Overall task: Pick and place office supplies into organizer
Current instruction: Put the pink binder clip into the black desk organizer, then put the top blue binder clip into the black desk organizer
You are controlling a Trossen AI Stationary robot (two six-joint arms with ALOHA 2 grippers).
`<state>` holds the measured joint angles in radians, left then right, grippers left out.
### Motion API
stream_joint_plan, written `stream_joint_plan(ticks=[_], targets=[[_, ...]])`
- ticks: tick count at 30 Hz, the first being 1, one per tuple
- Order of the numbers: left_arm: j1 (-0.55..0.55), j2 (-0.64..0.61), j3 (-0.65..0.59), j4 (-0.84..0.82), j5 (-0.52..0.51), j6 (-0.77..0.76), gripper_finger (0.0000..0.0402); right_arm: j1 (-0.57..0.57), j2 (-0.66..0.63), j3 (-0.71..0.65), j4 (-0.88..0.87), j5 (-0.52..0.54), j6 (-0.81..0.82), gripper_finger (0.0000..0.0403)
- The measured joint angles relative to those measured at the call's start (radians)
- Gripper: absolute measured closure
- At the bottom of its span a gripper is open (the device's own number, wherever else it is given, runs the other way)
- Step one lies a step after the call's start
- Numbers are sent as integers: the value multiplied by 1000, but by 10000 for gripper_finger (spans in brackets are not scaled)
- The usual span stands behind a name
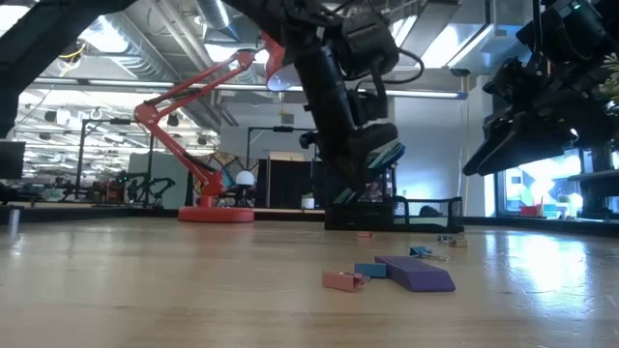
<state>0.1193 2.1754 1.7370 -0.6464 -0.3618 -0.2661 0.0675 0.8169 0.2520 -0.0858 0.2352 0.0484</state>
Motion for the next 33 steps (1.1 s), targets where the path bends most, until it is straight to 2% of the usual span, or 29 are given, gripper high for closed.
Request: stream_joint_plan(ticks=[10, 26, 33], targets=[[53, 23, -1, 17, 26, 0, 342, 0, 0, 0, -1, 0, -1, 140], [53, 31, 0, 15, 45, 66, 303, 0, 0, 0, -1, 0, -1, 140], [25, -38, 1, -66, 75, 103, 303, 0, 0, 0, -8, 0, 31, 140]])
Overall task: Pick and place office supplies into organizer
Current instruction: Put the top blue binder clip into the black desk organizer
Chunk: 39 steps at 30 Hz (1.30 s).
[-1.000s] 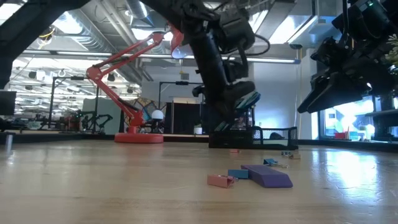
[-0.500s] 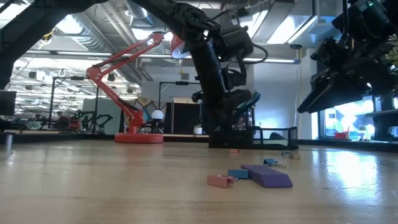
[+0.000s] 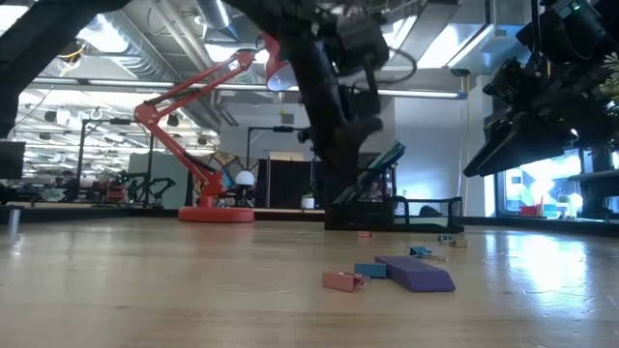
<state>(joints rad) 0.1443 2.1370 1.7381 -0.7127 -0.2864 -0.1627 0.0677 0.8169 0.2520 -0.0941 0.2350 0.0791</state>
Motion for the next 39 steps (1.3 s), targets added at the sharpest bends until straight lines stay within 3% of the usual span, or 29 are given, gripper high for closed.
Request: stream_joint_plan(ticks=[7, 11, 15, 22, 29, 32, 39], targets=[[-57, -57, -53, 14, 8, 42, 304, 3, 0, 0, 8, -52, -21, 140], [-72, -112, -187, 102, 12, 1, 303, 3, 0, 0, 15, -76, -32, 140], [-90, -222, -400, 318, 11, -50, 303, 3, 0, 0, 25, -77, -32, 140], [-143, -455, -836, 889, 12, -46, 306, 3, -2, 0, 79, -74, -10, 140], [-190, -559, -1161, 1399, 43, -34, 308, 3, 15, 55, 90, -81, -41, 140], [-196, -558, -1229, 1520, 43, -30, 307, 3, 56, 133, 39, -95, -90, 140], [-187, -559, -1258, 1503, 34, -25, 310, 3, 264, 354, -240, -109, -244, 140]])
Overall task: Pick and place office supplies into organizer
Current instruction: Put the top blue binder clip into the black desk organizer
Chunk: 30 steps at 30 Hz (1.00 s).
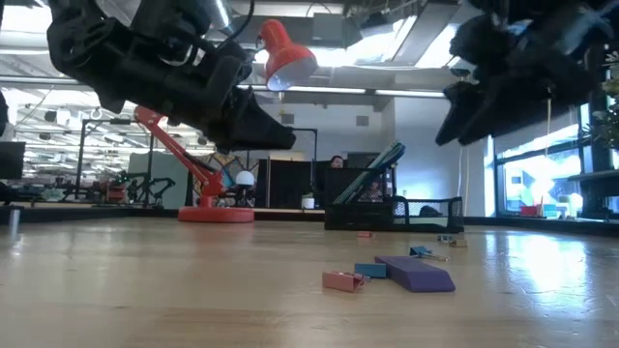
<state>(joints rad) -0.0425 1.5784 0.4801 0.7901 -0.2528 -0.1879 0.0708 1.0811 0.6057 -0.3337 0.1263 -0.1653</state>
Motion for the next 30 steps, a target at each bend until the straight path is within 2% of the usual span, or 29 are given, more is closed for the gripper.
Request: stream_joint_plan(ticks=[9, 16, 23, 30], targets=[[8, 0, -1, -4, -14, 0, 309, 0, 324, 185, -168, -25, -326, 141], [8, 1, -1, -4, -16, 0, 310, 0, 506, 303, -311, -26, -535, 141], [8, 1, -1, -8, -17, 0, 310, 19, 625, 332, -307, -23, -758, 141], [8, 1, -1, -9, -17, 0, 313, 27, 655, 336, -284, -14, -837, 141]])
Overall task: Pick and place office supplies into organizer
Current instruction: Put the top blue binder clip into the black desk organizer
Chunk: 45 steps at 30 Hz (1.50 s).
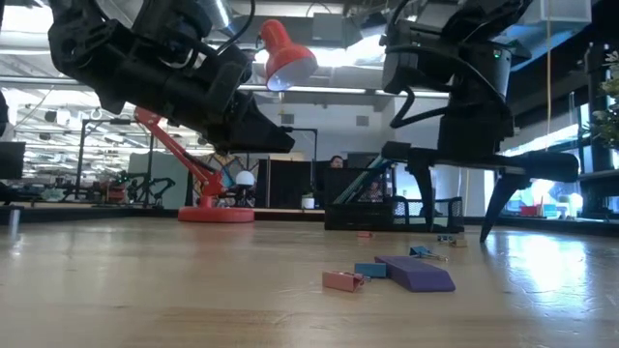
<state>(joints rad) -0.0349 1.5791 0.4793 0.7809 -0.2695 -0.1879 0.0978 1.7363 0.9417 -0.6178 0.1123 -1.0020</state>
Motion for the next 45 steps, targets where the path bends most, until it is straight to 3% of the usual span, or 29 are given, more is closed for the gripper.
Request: stream_joint_plan(ticks=[20, 29, 45], targets=[[0, 0, 0, 0, 0, 0, 313, -70, 4, -4, 16, -167, -106, 141], [0, 0, 0, 0, -1, 0, 313, -71, 5, -6, 27, -171, -128, 143], [0, 1, 0, -21, -2, 0, 313, -71, 46, 1, -8, -205, -51, 188]])
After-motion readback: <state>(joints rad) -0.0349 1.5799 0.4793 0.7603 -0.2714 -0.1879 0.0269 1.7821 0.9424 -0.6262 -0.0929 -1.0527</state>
